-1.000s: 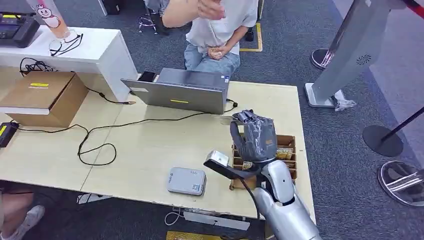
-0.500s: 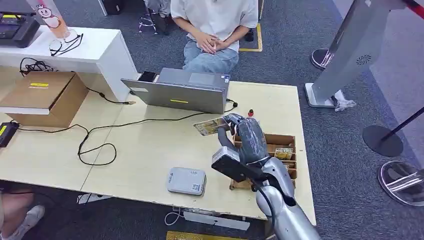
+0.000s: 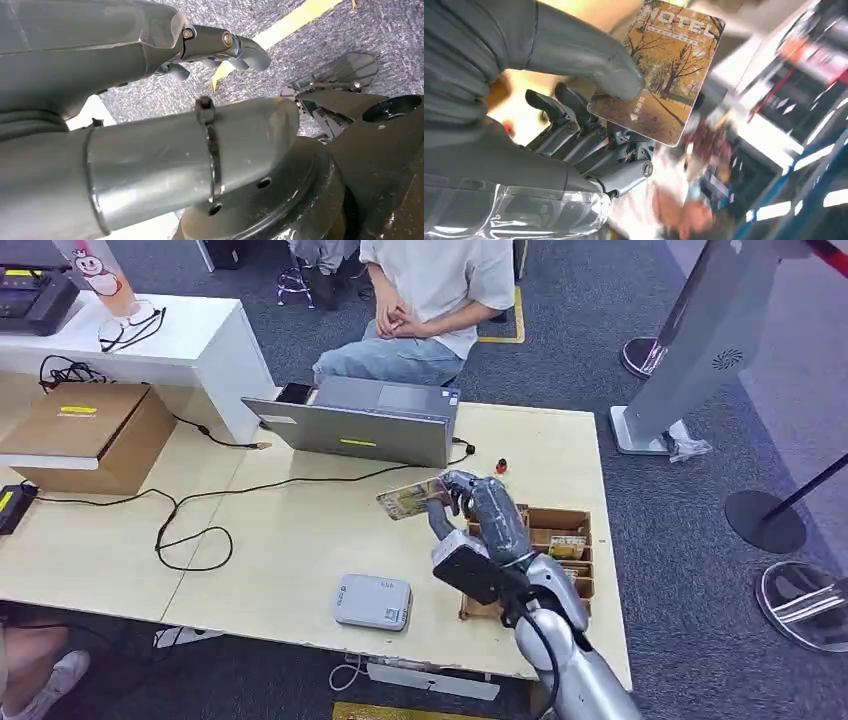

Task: Pass the card to the sensor for recognition and then transmit it.

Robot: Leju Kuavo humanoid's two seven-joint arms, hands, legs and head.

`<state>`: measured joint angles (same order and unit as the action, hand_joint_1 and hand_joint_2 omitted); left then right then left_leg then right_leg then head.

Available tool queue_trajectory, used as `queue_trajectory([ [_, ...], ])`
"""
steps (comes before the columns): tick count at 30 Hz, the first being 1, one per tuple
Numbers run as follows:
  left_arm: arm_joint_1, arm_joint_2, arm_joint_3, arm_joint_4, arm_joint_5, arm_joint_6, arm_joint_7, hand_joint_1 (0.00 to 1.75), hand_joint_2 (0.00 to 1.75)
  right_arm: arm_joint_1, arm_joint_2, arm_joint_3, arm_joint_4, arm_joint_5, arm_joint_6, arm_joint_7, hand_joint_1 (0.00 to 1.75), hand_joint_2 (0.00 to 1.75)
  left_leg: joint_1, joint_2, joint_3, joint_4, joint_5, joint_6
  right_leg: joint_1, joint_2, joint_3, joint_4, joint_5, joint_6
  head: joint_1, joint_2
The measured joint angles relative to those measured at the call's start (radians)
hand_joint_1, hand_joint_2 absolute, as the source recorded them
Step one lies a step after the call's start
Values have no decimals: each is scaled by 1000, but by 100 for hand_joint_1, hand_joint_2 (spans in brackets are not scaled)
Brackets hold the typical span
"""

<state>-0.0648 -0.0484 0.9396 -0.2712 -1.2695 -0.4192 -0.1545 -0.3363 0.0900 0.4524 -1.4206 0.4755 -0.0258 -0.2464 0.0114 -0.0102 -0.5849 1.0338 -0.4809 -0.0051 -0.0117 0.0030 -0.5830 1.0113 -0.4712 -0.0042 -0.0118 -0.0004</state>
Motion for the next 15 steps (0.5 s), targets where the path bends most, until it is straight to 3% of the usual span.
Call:
queue_trajectory([
  [6,13,3,0,2,10,-3,-13,0,0,-7,0,10,13,-231,163,-20,175,175,0,0,0,0,0,0,0,0,0,0,0,0,0,0],
  [15,22,7,0,8,18,-3,-22,0,0,-13,-6,31,39,-464,336,-34,175,175,0,0,0,0,0,0,0,0,0,0,0,0,0,0],
])
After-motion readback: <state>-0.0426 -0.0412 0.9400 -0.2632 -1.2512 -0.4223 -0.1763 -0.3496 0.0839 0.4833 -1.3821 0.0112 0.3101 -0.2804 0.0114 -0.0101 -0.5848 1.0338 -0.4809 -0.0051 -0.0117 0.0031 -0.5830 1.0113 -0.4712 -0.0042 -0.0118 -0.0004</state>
